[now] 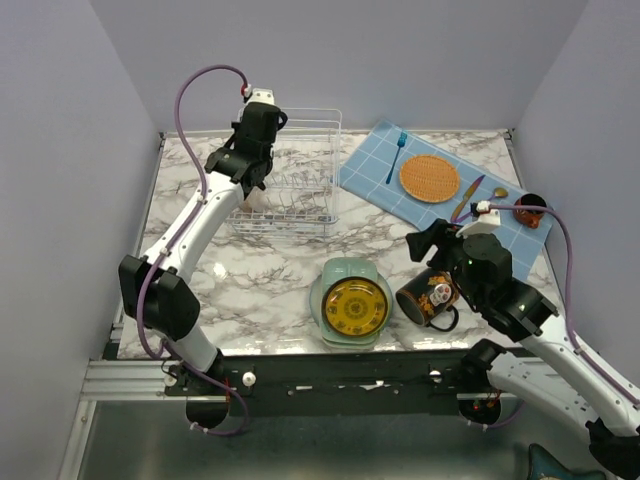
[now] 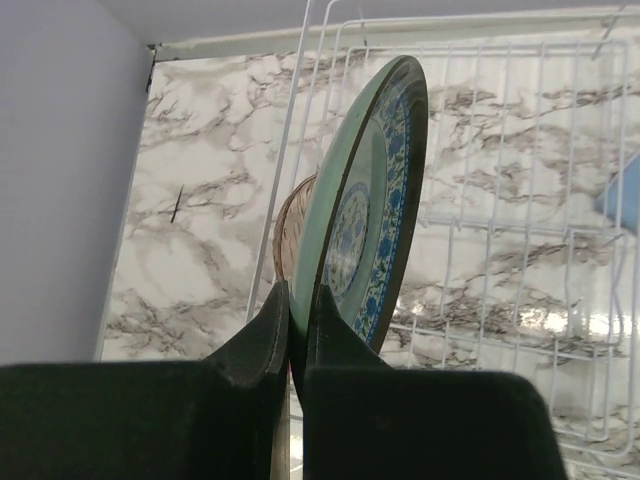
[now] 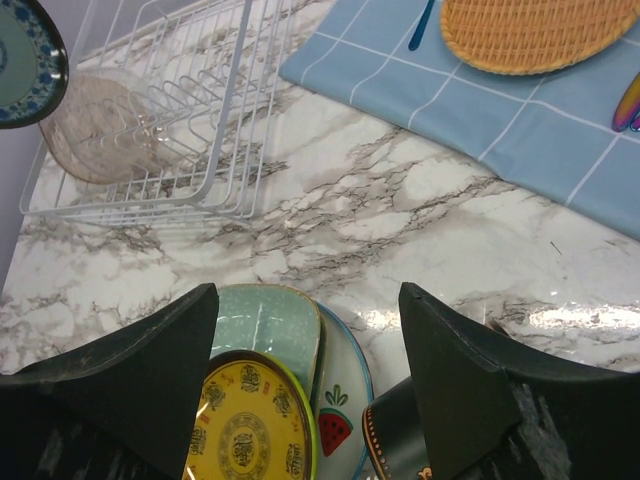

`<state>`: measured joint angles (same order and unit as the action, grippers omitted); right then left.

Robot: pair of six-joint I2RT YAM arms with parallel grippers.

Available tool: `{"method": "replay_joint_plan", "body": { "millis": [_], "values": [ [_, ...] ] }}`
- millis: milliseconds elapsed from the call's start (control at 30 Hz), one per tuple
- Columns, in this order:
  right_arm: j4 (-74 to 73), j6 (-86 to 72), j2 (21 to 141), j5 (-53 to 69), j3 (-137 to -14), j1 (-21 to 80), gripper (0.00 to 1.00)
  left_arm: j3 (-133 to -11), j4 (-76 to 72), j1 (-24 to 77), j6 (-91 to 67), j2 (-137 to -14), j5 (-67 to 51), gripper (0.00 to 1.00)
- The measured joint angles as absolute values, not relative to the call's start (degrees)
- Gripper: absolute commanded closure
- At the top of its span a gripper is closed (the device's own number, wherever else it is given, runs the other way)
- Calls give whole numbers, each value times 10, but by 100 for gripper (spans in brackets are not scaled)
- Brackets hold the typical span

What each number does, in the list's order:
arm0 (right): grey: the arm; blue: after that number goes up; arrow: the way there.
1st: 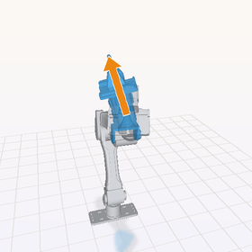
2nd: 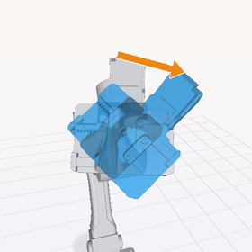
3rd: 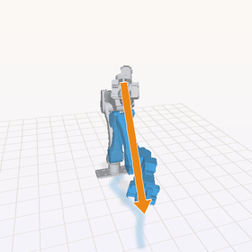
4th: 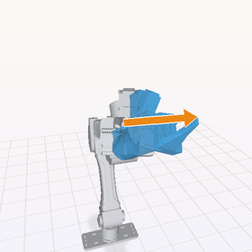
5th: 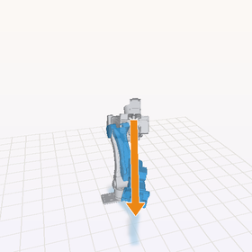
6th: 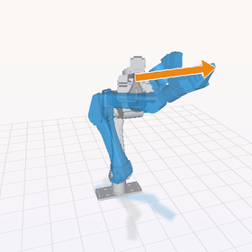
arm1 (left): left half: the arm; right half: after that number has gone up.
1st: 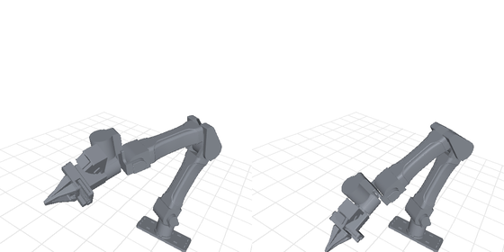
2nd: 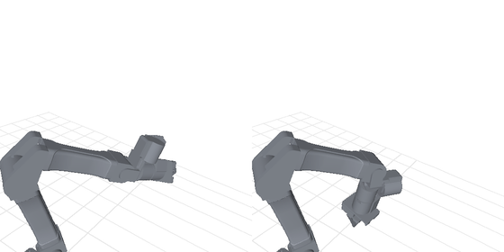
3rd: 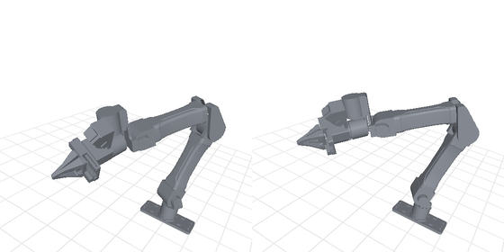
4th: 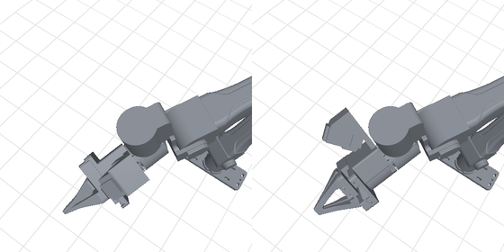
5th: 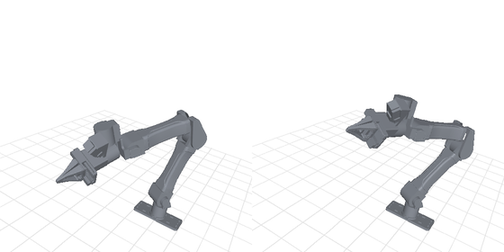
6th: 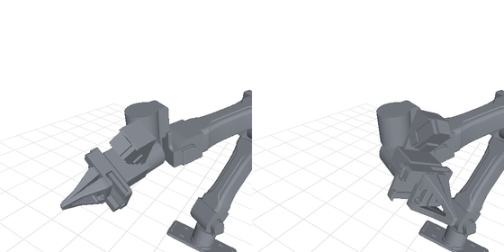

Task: Load the plates into the dish rack
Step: Insert the plate into the dish rack.

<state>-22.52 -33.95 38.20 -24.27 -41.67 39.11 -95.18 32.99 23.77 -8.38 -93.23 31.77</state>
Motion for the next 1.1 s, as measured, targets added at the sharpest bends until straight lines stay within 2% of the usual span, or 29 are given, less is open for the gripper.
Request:
{"method": "replay_joint_plan", "body": {
  "millis": [500,1100],
  "values": [
    [-229,-340,382,-241,-410,391,19,-904,337,237,-77,-963,341,100],
    [-232,-340,371,-241,-397,391,19,-918,341,245,-77,-1037,361,100]
  ]
}}
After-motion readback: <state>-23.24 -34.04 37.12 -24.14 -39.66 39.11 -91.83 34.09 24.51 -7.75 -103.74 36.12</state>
